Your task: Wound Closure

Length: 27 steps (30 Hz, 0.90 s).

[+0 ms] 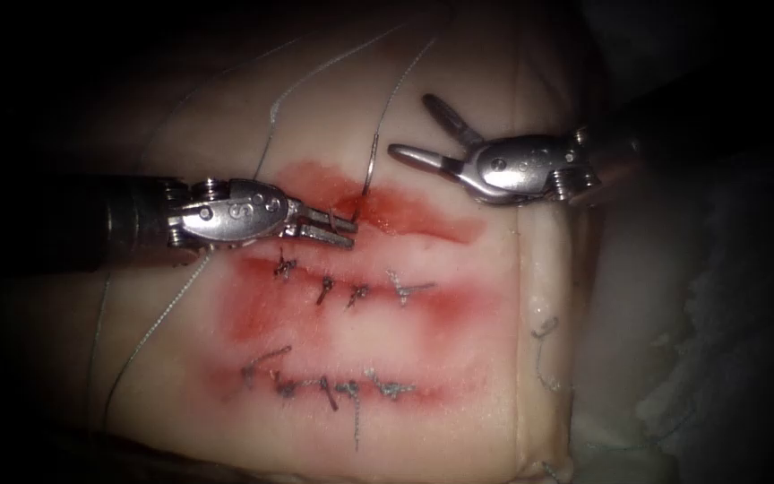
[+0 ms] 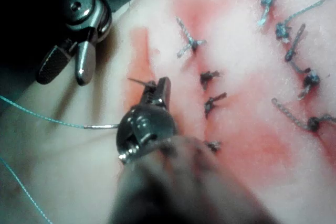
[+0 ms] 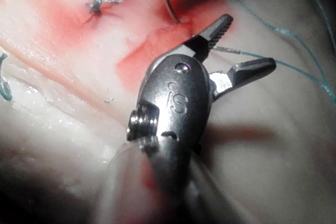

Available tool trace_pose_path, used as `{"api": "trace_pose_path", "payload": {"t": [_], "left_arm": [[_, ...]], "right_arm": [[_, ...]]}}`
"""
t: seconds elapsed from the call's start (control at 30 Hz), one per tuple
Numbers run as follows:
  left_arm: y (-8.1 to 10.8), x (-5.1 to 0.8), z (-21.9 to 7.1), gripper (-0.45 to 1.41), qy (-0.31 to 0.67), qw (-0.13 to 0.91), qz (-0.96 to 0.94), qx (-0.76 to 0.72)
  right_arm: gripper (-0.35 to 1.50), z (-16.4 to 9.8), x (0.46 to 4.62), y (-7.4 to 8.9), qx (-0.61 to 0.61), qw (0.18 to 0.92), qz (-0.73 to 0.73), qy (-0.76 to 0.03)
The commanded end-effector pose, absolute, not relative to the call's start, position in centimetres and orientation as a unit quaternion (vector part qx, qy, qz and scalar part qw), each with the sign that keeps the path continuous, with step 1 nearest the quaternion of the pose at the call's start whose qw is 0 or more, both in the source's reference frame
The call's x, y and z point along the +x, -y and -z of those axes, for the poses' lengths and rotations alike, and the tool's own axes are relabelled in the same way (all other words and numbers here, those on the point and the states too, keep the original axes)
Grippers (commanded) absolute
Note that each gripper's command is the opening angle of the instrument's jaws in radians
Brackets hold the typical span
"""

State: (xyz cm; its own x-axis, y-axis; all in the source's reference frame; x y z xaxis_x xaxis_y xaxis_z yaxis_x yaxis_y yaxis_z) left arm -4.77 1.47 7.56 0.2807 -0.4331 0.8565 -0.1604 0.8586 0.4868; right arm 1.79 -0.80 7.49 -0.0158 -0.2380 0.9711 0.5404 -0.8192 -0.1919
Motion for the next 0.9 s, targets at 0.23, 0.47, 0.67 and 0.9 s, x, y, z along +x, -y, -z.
{"api": "trace_pose_path", "payload": {"t": [0.23,0.47,0.67,0.9], "left_arm": [[-1.75,-4.86,-7.17,-0.32,0.577,0.667,0.273,0.384],[-1.73,-4.83,-7.18,-0.18,0.487,0.553,0.431,0.521],[-1.8,-4.71,-7.21,-0.03,0.434,0.458,0.5,0.593],[-2.04,-4.5,-7.01,-0.1,0.422,0.373,0.513,0.648]], "right_arm": [[1.36,-7.54,1.8,0.73,-0.648,0.273,0.699,0.125],[1.36,-7.54,1.82,0.74,-0.648,0.273,0.699,0.126],[1.35,-7.55,1.84,0.75,-0.648,0.274,0.7,0.127],[1.35,-7.54,1.87,0.77,-0.648,0.274,0.7,0.128]]}}
